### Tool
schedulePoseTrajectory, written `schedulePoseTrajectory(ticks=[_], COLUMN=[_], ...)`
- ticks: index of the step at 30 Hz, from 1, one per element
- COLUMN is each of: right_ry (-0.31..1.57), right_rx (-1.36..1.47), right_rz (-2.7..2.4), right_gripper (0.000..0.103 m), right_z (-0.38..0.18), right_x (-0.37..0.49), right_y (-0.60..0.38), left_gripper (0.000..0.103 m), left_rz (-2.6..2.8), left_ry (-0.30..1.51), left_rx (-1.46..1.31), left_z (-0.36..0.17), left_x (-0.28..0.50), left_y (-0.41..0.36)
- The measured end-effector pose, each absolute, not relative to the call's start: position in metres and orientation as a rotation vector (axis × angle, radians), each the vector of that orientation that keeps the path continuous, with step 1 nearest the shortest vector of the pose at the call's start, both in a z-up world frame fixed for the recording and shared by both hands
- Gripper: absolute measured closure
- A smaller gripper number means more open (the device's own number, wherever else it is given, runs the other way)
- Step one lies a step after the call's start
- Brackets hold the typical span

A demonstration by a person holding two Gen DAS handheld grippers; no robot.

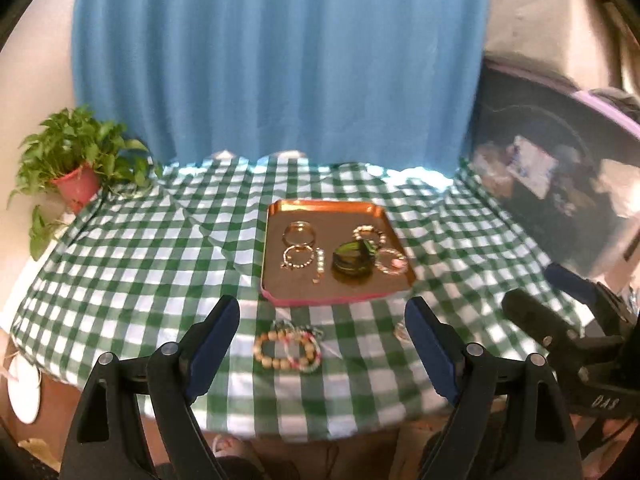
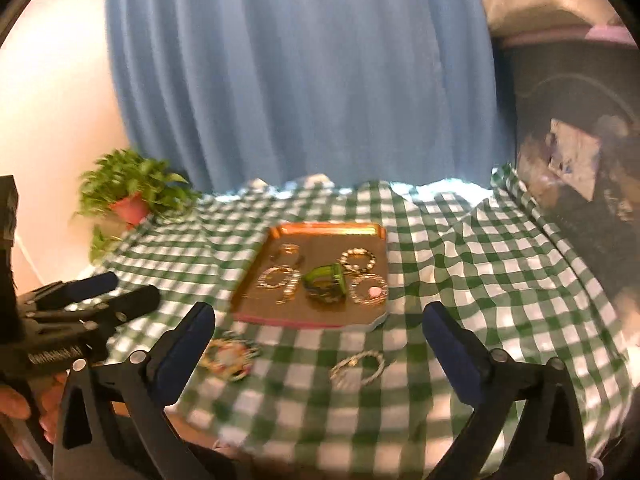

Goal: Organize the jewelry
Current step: 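Move the left tool to the pink-and-white beaded bracelet while the right tool approaches the white charm bracelet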

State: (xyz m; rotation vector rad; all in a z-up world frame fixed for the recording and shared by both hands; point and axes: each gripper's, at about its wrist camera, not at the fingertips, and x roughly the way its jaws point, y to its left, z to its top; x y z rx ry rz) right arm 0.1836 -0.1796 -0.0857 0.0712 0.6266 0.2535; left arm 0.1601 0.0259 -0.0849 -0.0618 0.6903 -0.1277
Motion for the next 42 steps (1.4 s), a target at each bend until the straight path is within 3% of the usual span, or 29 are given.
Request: schedulePoseTrajectory(ticks=[11, 23, 30, 32, 34, 36, 37, 42], right_ry=[0.585, 0.489, 0.513, 0.542, 0.568, 0.59, 0.604, 0.665], right_rx=[0.014, -0.093, -0.021, -0.033, -0.057, -0.089, -0.098, -0.056], right_rz=[0.267, 0.279, 0.213, 0.227, 0.24, 0.235, 0.236, 0.274], right_gripper=[0.0, 0.0, 0.0, 0.005, 0.026, 0.04, 0.046, 0.051], right_z=[-0.058, -0.084, -0.114, -0.124, -0.136, -0.147, -0.154, -0.179], right_x=[0.091, 0.07, 0.094, 0.102, 0.112, 0.122, 0.129, 0.162], right_y=[-0.167, -0.148, -0.168, -0.168, -0.166, -0.164, -0.164, -0.17], left_gripper=[0.018, 0.016, 0.016, 0.018, 0.023, 0.039, 0.042, 0.062], left_rz=[-0.139, -0.104, -0.123, -0.119, -0.127, -0.139, -0.146, -0.217], left_ry=[0.666, 0.683, 0.68, 0.708, 0.728, 0.747, 0.759, 0.838], left_rx=[-0.112, -0.007, -0.121, -0.12, -0.114, -0.112, -0.112, -0.13], left_z=[-0.055, -0.099, -0.132, -0.145, -0.157, -0.168, -0.174, -0.205], left_x=[0.077, 0.084, 0.102, 0.113, 0.123, 0.135, 0.143, 0.181], left_y=[0.028, 0.031, 0.06, 0.063, 0.064, 0.063, 0.063, 0.061])
